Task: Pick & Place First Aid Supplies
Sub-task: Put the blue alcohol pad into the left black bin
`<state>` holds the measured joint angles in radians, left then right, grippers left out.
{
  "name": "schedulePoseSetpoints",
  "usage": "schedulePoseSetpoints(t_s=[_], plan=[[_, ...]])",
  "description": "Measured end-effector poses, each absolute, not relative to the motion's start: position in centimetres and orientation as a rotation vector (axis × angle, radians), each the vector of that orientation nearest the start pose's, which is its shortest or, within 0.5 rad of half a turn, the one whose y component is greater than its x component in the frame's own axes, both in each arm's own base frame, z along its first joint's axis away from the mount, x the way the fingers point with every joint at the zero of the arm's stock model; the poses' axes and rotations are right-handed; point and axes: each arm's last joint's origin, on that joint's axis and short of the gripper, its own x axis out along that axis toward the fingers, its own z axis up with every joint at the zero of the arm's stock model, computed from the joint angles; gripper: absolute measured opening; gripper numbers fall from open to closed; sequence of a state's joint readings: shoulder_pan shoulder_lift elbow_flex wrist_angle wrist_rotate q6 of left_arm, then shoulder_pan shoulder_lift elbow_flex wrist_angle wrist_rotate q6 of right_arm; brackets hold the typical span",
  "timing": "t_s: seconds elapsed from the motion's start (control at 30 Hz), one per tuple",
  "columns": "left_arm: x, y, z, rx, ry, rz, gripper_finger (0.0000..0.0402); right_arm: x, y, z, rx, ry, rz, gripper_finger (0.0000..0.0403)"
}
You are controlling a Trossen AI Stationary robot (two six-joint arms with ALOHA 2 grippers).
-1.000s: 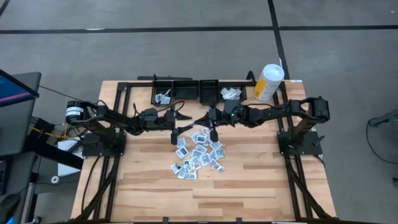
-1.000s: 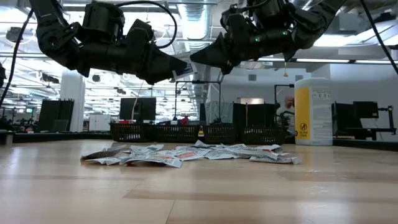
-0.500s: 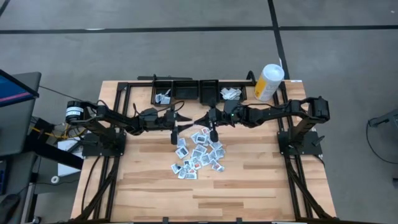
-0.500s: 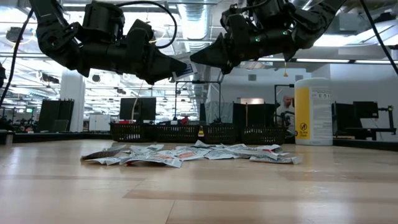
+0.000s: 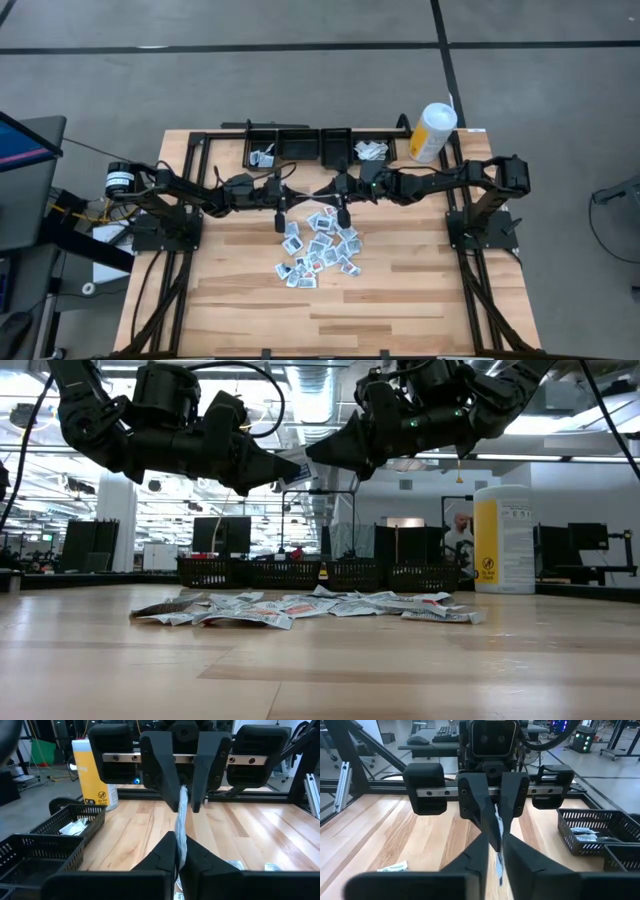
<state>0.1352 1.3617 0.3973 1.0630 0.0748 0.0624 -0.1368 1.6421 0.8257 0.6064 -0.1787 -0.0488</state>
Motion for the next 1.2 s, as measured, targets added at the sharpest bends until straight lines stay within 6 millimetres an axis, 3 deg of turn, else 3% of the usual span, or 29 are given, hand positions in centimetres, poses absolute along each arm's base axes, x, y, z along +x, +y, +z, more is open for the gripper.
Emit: schedulePoseSetpoints(t_s=[0.37,0.7,0.97,1.2], plan=[[24.8,3.2,20.3,0.072,-0.087,0.063,0.0011,34.2,-4.2,20.9,-0.018,0.207,0.047,0.0145],[24.8,3.4,20.3,0.081,-0.085,0.091,0.0010,34.2,-4.2,20.8,-0.015,0.225,0.048,0.0176],[24.3,6.0,20.0,0.077,-0.043,0.342,0.0011,34.1,-4.2,20.6,-0.011,0.248,0.050,0.0175],[23.0,9.3,19.3,0.157,0.077,0.772,0.0011,34.0,-4.2,20.3,-0.007,0.277,0.051,0.0168]])
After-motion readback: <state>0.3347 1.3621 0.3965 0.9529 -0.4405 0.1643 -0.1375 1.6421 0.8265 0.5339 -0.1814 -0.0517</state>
